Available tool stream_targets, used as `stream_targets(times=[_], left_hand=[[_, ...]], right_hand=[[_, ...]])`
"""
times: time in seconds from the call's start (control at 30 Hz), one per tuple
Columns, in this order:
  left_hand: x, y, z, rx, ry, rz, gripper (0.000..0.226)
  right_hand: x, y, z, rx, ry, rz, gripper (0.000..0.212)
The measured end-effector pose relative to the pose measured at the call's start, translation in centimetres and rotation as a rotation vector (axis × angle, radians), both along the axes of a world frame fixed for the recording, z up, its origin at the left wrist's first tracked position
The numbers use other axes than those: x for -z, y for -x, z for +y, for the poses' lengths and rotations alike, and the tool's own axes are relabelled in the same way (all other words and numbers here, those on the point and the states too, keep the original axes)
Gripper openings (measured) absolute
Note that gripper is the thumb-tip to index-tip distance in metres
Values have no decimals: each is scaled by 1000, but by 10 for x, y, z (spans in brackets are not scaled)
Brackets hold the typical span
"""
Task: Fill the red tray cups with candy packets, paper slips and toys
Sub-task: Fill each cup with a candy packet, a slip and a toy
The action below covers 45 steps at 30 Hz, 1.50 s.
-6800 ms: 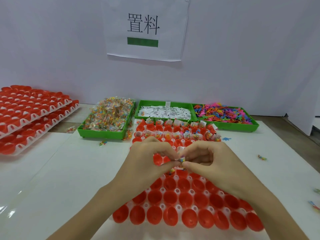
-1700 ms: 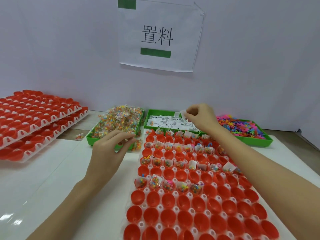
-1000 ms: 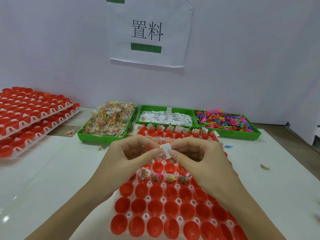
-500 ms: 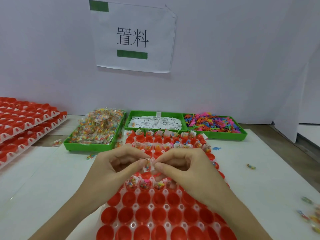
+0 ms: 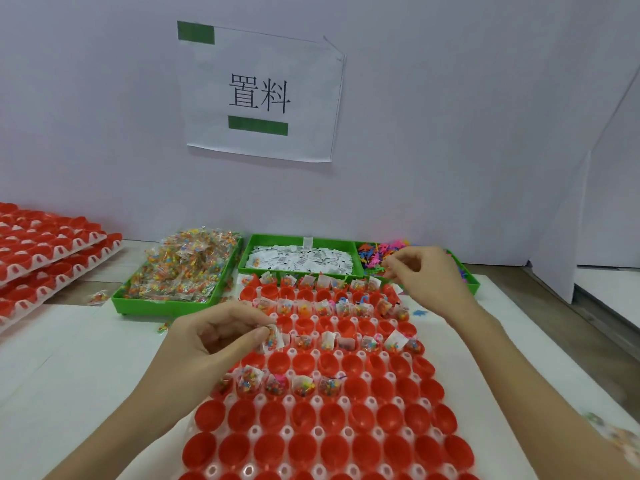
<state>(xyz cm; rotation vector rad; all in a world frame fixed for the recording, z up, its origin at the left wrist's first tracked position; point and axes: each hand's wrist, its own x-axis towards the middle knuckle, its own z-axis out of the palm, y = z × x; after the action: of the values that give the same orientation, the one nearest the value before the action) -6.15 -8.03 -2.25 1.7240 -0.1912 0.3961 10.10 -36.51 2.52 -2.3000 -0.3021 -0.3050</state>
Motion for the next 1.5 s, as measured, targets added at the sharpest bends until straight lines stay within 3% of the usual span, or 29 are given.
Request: stream_targets(times=[0.2,0.43,0.73,0.8,0.93,1.03,1.1,1.3,1.5], left_hand=[[4,-2,-2,-18,-42,-9,13],[-1,-1,1,-48,-11,-66,17],[-6,3,-3,-20,18,-61,14],[-8,3,-4,-26,22,-62,13],[-12,5,-3,-39,15,-68,11],[-12,8,-9,-7,22,-52,10],[-11,9,-14,25,7,-40,10],[-6,12,-26,88,-22,-67,14],[-1,14,-32,105,-86,-86,16]], right_hand=[[15,-89,-1,48,294,0,14],[39,-128,12,-84,433,-10,21],[45,-133,18,-102,704,-278,11],[43,-133,17,-48,590,-293,9],[25,-122,14,93,126,-203,1],[7,-94,17,-23,-303,67,4],[-1,-60,18,-115,-440,154,3],[3,76,19,-428,-391,156,6],[26,135,45,-438,-249,9,3]])
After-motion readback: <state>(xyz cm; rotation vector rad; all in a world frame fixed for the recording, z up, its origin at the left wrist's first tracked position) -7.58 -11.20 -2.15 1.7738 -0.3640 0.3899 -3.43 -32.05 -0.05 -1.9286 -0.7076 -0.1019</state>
